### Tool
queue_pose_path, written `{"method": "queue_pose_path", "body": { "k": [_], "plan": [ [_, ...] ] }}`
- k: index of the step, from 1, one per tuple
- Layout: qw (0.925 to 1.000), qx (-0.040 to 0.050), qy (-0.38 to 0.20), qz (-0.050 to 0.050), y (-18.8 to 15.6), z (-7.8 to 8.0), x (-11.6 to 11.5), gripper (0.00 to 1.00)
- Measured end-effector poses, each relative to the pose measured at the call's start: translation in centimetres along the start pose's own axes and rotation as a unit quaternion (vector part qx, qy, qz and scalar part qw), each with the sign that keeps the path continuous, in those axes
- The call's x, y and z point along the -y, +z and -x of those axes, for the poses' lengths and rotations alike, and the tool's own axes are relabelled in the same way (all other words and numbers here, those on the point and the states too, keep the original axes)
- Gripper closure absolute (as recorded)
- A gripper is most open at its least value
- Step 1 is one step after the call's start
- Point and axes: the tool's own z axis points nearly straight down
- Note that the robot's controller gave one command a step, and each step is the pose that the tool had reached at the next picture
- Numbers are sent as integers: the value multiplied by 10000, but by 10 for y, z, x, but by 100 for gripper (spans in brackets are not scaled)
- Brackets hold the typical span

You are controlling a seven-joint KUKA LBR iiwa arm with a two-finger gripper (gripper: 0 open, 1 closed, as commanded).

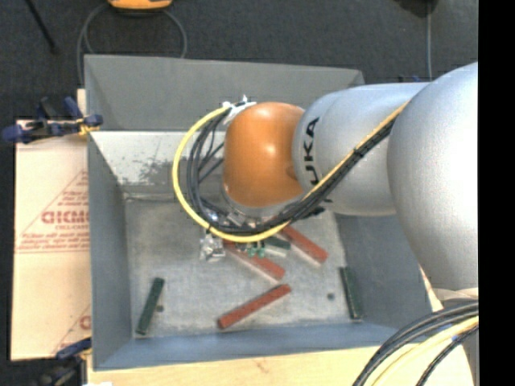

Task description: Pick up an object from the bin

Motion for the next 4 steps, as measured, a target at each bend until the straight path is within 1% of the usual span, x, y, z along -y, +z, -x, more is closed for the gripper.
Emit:
{"method": "queue_pose_path", "body": {
  "k": [1,2,3,4],
  "plan": [
    [10000,-2,8,10,0,0,-1,0],
    [10000,-2,9,11,0,0,-1,0],
    [9995,4,-304,4,-6,-55,48,0],
    [9974,-23,-723,-6,6,-41,85,0]
  ]
}}
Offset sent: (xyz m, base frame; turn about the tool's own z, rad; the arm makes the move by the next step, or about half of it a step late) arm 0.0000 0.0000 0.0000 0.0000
